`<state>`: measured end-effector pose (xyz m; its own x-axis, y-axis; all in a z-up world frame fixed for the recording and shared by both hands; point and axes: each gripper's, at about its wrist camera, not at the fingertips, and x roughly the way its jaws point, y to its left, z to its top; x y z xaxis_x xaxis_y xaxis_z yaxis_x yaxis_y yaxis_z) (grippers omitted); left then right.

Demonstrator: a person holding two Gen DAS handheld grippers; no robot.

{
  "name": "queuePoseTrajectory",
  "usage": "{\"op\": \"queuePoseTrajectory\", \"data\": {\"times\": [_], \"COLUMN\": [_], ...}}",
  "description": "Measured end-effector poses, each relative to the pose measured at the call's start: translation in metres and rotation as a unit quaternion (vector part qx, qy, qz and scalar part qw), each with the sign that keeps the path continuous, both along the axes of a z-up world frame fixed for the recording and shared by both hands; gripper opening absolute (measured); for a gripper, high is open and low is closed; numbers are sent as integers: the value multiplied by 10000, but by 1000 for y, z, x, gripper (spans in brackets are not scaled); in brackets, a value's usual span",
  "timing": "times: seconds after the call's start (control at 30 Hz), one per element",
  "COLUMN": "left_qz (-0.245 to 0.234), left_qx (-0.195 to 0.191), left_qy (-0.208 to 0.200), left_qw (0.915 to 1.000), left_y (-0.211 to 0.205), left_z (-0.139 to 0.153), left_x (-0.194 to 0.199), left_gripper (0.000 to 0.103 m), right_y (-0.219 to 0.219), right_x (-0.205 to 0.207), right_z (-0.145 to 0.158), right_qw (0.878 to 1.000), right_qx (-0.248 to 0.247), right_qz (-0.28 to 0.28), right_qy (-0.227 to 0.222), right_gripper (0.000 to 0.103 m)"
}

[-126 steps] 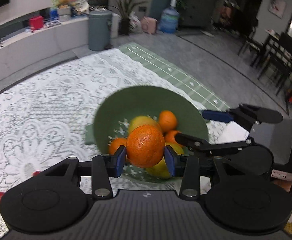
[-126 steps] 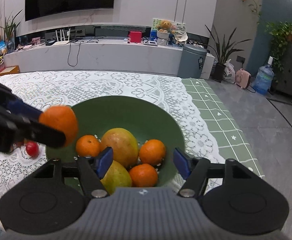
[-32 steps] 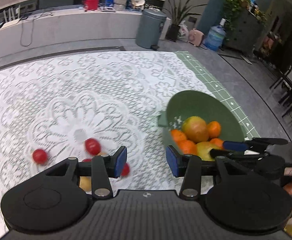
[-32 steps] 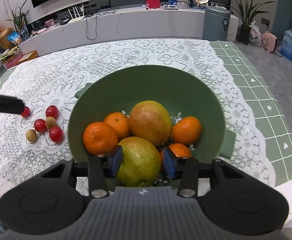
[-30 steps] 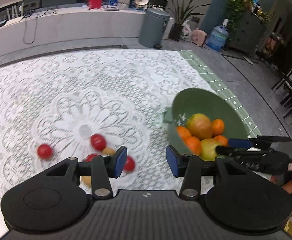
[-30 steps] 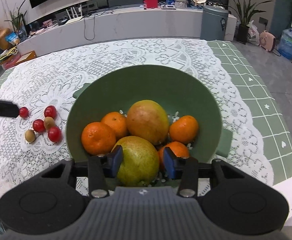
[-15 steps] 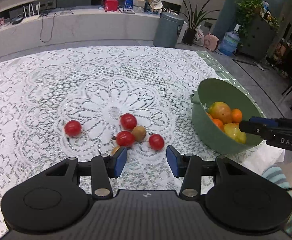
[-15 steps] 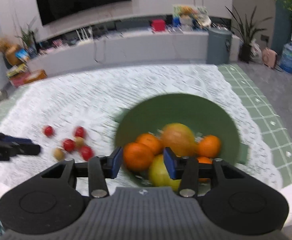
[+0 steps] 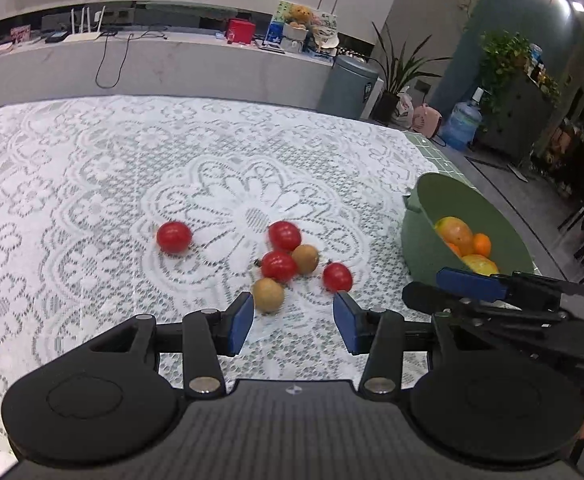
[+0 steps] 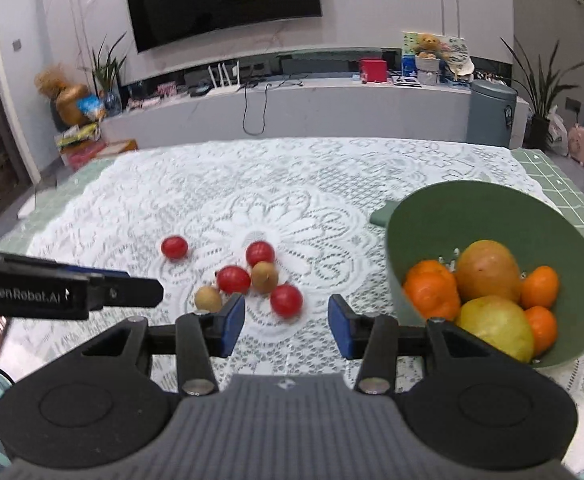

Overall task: Organize fruits
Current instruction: 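Move both grippers back over the red plums and brown kiwis, then grasp a brown kiwi with the left gripper while the right gripper grasps a red plum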

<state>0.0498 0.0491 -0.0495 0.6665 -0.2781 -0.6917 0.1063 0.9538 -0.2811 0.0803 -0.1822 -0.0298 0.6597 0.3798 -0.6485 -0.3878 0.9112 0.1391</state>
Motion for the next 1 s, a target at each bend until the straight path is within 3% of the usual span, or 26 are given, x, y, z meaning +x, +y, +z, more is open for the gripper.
{"op": "queuePoseTrajectory", "data": {"times": [0.07,0.47,0.83,1.0], "left_qz": [14,111,100,126], "left_qx": [-74,-36,321,268], "left_qy": [40,207,234,310], "left_qw": [10000,9997,9992,9991], "left_y": [4,2,-14,-12], "left_z": [-6,-35,-48,-53], "left_x": [0,15,37,45], "left_gripper": [54,53,47,44], "right_y": [6,31,42,44], "right_x": [-1,9,34,41], "right_z": [-6,-33,-48,-53], "right_qw": [10000,9969,9934,9932], "right_qx": [-53,-631,-949,-911], "right_qz": [72,473,625,701], "right_qy": [-17,-75,-181,-163], "right_gripper": [51,50,40,35]}}
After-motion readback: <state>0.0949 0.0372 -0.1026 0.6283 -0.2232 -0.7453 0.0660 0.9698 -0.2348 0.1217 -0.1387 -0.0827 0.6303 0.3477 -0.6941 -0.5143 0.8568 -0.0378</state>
